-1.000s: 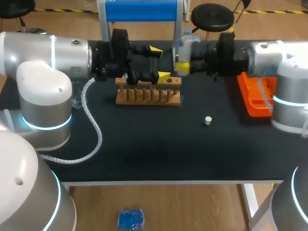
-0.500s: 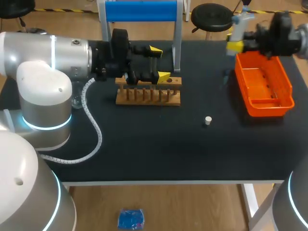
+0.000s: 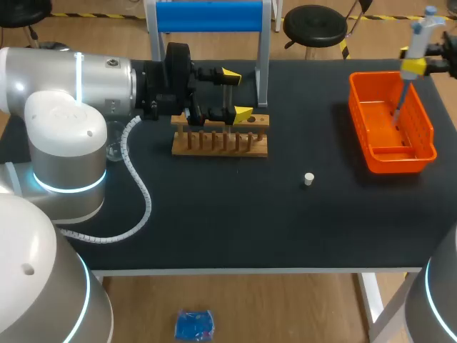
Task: Invert the test tube, pick up the pipette, mount the tip to pipette, aspirate from beaker and dispense into the tube, eject the tip, return the pipette, and cap with the stopper.
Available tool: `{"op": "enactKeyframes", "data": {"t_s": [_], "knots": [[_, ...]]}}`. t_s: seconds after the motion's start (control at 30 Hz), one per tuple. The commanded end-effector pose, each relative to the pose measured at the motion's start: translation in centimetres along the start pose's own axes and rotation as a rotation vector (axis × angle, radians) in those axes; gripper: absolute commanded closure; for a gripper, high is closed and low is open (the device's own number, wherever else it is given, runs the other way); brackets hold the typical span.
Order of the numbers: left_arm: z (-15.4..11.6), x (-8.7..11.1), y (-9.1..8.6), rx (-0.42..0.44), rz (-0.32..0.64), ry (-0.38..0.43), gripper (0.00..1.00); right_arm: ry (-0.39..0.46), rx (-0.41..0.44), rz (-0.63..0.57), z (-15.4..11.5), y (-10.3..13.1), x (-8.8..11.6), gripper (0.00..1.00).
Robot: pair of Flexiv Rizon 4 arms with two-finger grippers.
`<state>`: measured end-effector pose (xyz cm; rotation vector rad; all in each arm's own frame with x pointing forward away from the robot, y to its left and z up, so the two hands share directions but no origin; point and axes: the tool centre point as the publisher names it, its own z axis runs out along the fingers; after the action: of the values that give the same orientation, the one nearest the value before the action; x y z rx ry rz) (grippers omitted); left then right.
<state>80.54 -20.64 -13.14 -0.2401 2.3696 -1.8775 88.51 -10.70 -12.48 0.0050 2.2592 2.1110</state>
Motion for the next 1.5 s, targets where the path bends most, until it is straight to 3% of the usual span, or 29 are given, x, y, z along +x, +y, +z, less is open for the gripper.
{"op": "enactKeyframes", "data": {"t_s": [0.03,0.63,1.5], "knots": [[0.0,-0.1,0.0,0.000,0.000,0.002,0.00,0.025,-0.029,0.003,-2.0,-1.1,-0.7,1.00],[0.0,-0.1,0.0,0.000,0.000,0.002,0.00,0.059,-0.053,0.010,-3.1,-4.6,-1.9,1.00],[0.0,-0.1,0.0,0.000,0.000,0.002,0.00,0.059,-0.056,0.010,-3.1,-4.7,-2.0,1.00]]}}
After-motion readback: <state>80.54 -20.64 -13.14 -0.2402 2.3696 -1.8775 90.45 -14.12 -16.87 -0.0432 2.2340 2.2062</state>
